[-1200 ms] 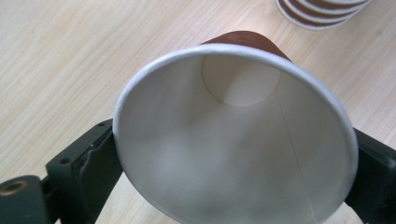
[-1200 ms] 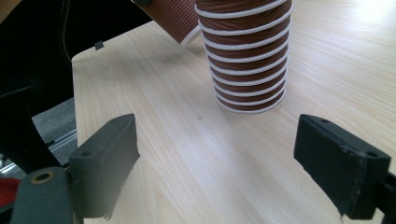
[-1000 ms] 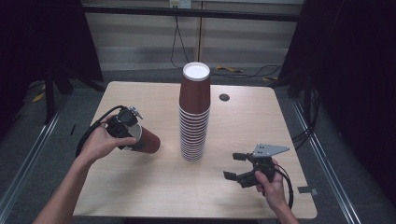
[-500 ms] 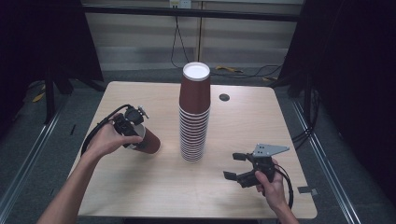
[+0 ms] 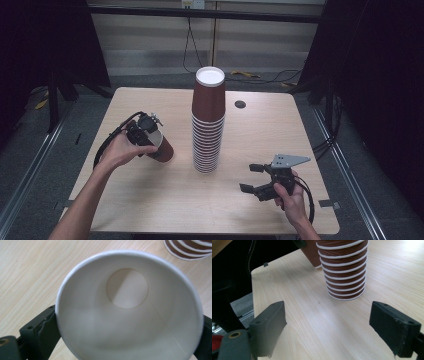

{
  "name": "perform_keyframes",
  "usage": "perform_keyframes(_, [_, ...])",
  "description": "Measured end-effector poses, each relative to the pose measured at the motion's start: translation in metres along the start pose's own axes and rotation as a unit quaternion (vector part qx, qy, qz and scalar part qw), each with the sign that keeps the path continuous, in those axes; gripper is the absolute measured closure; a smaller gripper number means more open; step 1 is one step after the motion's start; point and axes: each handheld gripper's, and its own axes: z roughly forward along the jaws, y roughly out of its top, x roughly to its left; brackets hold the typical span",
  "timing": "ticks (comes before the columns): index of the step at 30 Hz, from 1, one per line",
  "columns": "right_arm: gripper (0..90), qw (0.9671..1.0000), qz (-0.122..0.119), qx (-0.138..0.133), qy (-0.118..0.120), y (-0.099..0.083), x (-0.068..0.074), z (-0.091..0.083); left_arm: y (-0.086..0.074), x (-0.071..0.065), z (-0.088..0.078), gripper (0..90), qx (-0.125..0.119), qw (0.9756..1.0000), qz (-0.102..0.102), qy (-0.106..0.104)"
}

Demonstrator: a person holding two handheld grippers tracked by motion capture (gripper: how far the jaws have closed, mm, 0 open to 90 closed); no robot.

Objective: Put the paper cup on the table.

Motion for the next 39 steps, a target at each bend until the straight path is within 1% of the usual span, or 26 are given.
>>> perform_keyframes(2, [13.6,1.0,0.0,0.0,0.001,0.0,0.0,0.0,0.0,0.0,0.001,2.7,-0.006,1.0,0.004,0.0])
perform_keyframes(5, [13.6,1.0,0.001,0.001,0.001,-0.001,0.0,0.001,-0.001,0.0,0.004,2.3,-0.01,0.9999,-0.003,0.003])
perform_keyframes(6, [13.6,1.0,0.001,0.001,0.001,-0.001,0.0,0.001,-0.002,0.0,0.005,2.3,-0.007,1.0,-0.004,0.0])
perform_keyframes(7, [13.6,1.0,0.001,0.001,0.0,-0.001,0.0,0.001,-0.003,0.001,0.005,2.5,-0.011,0.9999,-0.006,-0.007])
perform_keyframes(9, [13.6,1.0,0.0,0.0,0.001,-0.001,0.0,0.0,-0.006,0.002,0.006,2.9,-0.017,0.9998,-0.006,-0.009])
perform_keyframes(10, [13.6,1.0,0.0,0.0,0.001,-0.001,0.0,0.0,-0.007,0.002,0.006,2.9,-0.013,0.9999,-0.002,-0.009])
perform_keyframes(14, [13.6,1.0,0.001,0.002,0.002,-0.001,0.0,0.001,-0.01,0.006,0.01,2.1,-0.009,0.9998,-0.011,-0.011])
perform_keyframes(16, [13.6,1.0,0.0,0.002,0.002,0.0,0.0,0.001,-0.011,0.006,0.011,2.3,-0.014,0.9998,-0.008,-0.008])
perform_keyframes(17, [13.6,1.0,0.0,0.002,0.002,0.0,0.0,0.001,-0.011,0.006,0.012,3.9,-0.011,0.9998,-0.01,-0.014])
perform_keyframes(18, [13.6,1.0,0.0,0.002,0.002,-0.001,0.0,0.001,-0.011,0.006,0.012,8.3,-0.015,0.9997,-0.01,-0.014])
perform_keyframes(20, [13.6,1.0,0.001,0.001,0.002,-0.001,0.0,0.001,-0.012,0.004,0.014,24.4,-0.017,0.9997,-0.01,-0.016])
perform_keyframes(21, [13.6,1.0,0.002,0.001,0.001,-0.001,0.0,0.001,-0.012,0.004,0.015,24.5,-0.015,0.9997,-0.009,-0.015])
perform_keyframes(22, [13.6,1.0,0.0,0.0,0.001,-0.001,-0.001,0.001,-0.013,0.004,0.016,16.5,-0.015,0.9997,-0.008,-0.017])
perform_keyframes(23, [13.6,1.0,0.001,0.001,0.001,-0.001,0.0,0.001,-0.013,0.003,0.015,13.6,-0.013,0.9997,-0.007,-0.018])
perform_keyframes(24, [13.6,1.0,0.0,0.001,0.001,-0.001,0.0,0.001,-0.014,0.003,0.016,19.7,-0.02,0.9996,-0.008,-0.017])
perform_keyframes(25, [13.6,1.0,0.0,0.002,0.001,-0.001,0.0,0.001,-0.014,0.003,0.015,22.1,-0.017,0.9997,-0.006,-0.018])
perform_keyframes(27, [13.6,1.0,0.0,0.001,0.001,-0.001,0.0,0.001,-0.017,0.002,0.012,15.6,-0.029,0.9995,-0.002,-0.012])
perform_keyframes(30, [13.6,1.0,0.001,0.0,-0.001,-0.001,0.0,0.0,-0.024,0.001,0.008,18.0,-0.062,0.9978,-0.016,-0.021])
perform_keyframes(31, [13.6,1.0,0.001,-0.001,-0.002,-0.001,0.0,-0.001,-0.027,0.001,0.007,16.9,-0.067,0.9975,-0.011,-0.019])
perform_keyframes(32, [13.6,1.0,0.002,-0.001,-0.001,-0.001,0.0,-0.001,-0.031,0.0,0.007,16.2,-0.07,0.997,-0.026,-0.017])
perform_keyframes(33, [13.6,1.0,0.001,-0.001,-0.002,-0.001,0.0,-0.001,-0.033,0.0,0.007,16.4,-0.07,0.9971,-0.025,-0.013])
perform_keyframes(34, [13.6,1.0,0.002,-0.001,-0.002,-0.001,0.0,-0.001,-0.037,-0.001,0.006,16.8,-0.079,0.9967,-0.019,-0.005])
perform_keyframes(35, [13.6,1.0,0.002,0.0,-0.002,-0.001,0.0,-0.001,-0.039,-0.001,0.005,17.0,-0.083,0.9963,-0.018,-0.003])
perform_keyframes(36, [13.6,1.0,0.002,-0.001,-0.003,-0.001,0.0,-0.001,-0.042,-0.003,0.005,17.2,-0.09,0.9956,-0.023,-0.002])
perform_keyframes(37, [13.6,1.0,0.002,-0.001,-0.003,-0.001,0.0,-0.001,-0.045,-0.003,0.004,17.7,-0.1,0.9947,-0.02,0.001])
perform_keyframes(39, [13.6,1.0,0.002,-0.002,-0.005,-0.001,0.0,-0.001,-0.052,-0.006,0.003,17.9,-0.126,0.9915,-0.028,0.013])
